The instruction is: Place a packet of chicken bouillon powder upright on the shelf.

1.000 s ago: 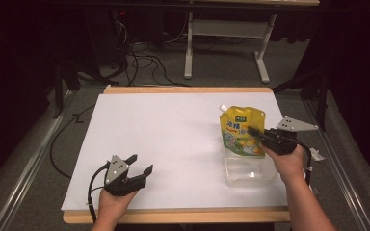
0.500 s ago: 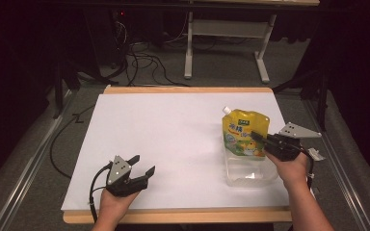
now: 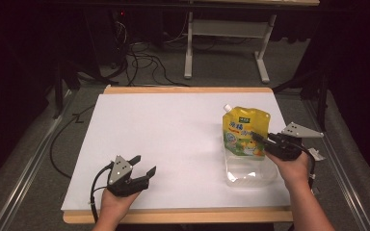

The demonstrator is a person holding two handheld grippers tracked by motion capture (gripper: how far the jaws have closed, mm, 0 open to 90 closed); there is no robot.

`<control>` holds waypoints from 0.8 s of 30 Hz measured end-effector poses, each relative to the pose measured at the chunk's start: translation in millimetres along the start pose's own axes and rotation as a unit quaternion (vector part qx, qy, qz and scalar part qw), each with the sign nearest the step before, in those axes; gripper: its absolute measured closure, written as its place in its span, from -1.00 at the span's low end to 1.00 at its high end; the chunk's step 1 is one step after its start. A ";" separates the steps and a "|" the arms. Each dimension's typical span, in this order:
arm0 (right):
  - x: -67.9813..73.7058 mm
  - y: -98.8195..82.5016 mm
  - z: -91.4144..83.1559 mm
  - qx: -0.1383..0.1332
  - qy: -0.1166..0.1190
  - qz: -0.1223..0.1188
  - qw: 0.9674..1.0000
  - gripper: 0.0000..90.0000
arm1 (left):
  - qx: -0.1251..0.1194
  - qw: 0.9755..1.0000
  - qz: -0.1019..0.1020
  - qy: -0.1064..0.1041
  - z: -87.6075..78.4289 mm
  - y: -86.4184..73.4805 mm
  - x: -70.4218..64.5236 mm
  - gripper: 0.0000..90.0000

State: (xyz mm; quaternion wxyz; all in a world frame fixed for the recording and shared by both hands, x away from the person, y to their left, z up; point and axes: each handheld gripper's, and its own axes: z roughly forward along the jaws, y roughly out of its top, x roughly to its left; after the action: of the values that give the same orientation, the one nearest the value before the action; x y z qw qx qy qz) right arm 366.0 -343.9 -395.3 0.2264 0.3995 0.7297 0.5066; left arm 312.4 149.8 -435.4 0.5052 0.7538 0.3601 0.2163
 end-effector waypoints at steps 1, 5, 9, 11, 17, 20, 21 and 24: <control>-0.2 0.1 -0.1 -0.001 0.000 0.006 1.000 0.51 | 0.000 1.000 0.000 -0.001 0.3 0.0 -0.1 -0.28; 0.4 0.3 0.1 0.000 -0.005 0.012 1.000 0.30 | 0.000 1.000 0.000 -0.003 1.1 0.4 -0.8 -0.28; 2.1 1.2 -0.5 -0.006 -0.015 0.017 1.000 -0.04 | -0.001 1.000 0.000 -0.005 1.5 0.7 -1.3 -0.28; 4.1 2.6 -1.0 -0.007 -0.024 0.019 1.000 -0.26 | -0.002 1.000 0.001 -0.006 1.5 1.0 -1.7 -0.28; 13.1 2.7 -11.4 -0.008 -0.050 0.017 0.999 -0.66 | -0.001 1.000 0.003 -0.010 0.0 0.8 -5.2 -0.28; 17.9 1.5 -22.1 -0.013 -0.053 0.013 0.998 -0.70 | -0.002 1.000 0.005 -0.013 -0.3 1.3 -7.2 -0.28; 20.3 0.8 -25.6 -0.014 -0.055 0.013 0.998 -0.72 | -0.002 1.000 0.005 -0.014 -0.2 1.4 -7.7 -0.28; 29.0 -1.2 -35.2 -0.014 -0.055 0.000 0.998 -0.76 | -0.002 1.000 0.006 -0.017 0.2 1.6 -9.1 -0.28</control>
State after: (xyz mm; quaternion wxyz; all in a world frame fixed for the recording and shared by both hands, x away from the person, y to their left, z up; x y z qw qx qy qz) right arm 322.9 -340.3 -380.7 0.2718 0.4233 0.7091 0.4940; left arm 307.2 142.4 -433.7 0.5111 0.7588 0.3464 0.2074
